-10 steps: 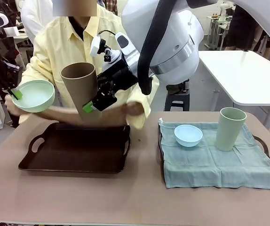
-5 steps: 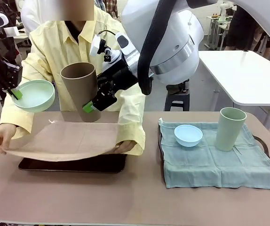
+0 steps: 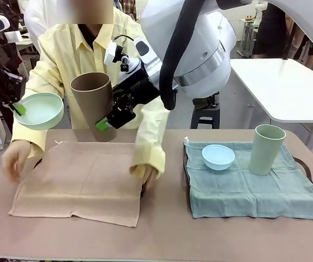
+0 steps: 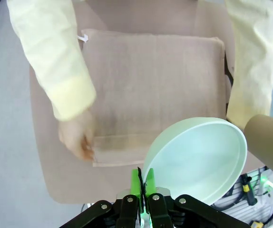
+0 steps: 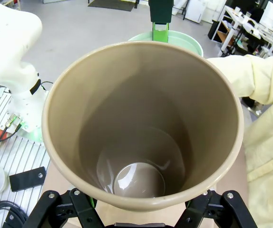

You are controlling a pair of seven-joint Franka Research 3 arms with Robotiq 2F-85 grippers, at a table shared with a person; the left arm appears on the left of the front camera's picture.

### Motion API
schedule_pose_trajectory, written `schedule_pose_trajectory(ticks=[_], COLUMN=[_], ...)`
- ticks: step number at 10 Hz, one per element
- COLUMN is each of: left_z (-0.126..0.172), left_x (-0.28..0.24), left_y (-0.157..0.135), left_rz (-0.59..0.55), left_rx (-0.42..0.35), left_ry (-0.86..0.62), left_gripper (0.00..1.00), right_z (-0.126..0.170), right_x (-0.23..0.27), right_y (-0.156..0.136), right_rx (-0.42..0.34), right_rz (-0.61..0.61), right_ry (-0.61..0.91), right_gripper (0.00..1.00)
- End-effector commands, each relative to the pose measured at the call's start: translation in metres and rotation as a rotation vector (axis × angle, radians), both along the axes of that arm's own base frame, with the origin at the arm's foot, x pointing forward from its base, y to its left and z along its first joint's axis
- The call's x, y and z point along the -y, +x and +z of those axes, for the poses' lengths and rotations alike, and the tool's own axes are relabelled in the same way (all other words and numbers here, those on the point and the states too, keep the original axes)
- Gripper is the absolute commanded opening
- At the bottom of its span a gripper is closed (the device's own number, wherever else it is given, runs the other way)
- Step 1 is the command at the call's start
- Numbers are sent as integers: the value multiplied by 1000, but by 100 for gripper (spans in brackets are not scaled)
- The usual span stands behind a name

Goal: Set up a tray with a mat and arrange the tableware.
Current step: Place the Picnic Bowl and Reusable plastic cup back onto the Handle tray in front of the human's position.

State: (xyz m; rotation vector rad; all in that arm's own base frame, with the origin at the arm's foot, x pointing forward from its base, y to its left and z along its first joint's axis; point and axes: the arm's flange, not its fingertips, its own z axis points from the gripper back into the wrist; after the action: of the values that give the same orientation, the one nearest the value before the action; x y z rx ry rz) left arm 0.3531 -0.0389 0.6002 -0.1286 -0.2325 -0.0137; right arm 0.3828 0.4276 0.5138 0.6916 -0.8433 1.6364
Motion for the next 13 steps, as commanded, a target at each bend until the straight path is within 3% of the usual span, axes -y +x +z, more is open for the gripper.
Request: schedule_pose_trajectory(ticks=[1,13], left_z=[0,0], left_x=[0,0], left_y=[-1,-1], left_rz=[-11,-11], left_rx=[12,12], left_ry=[-9,-9], left_gripper=[0,0], right_z=[-1,-1], right_x=[-1,-1], right_y=[0,0], right_rx=[13,13], right_rz=[11,11], right_ry=[-1,-1], right_gripper=[78,78])
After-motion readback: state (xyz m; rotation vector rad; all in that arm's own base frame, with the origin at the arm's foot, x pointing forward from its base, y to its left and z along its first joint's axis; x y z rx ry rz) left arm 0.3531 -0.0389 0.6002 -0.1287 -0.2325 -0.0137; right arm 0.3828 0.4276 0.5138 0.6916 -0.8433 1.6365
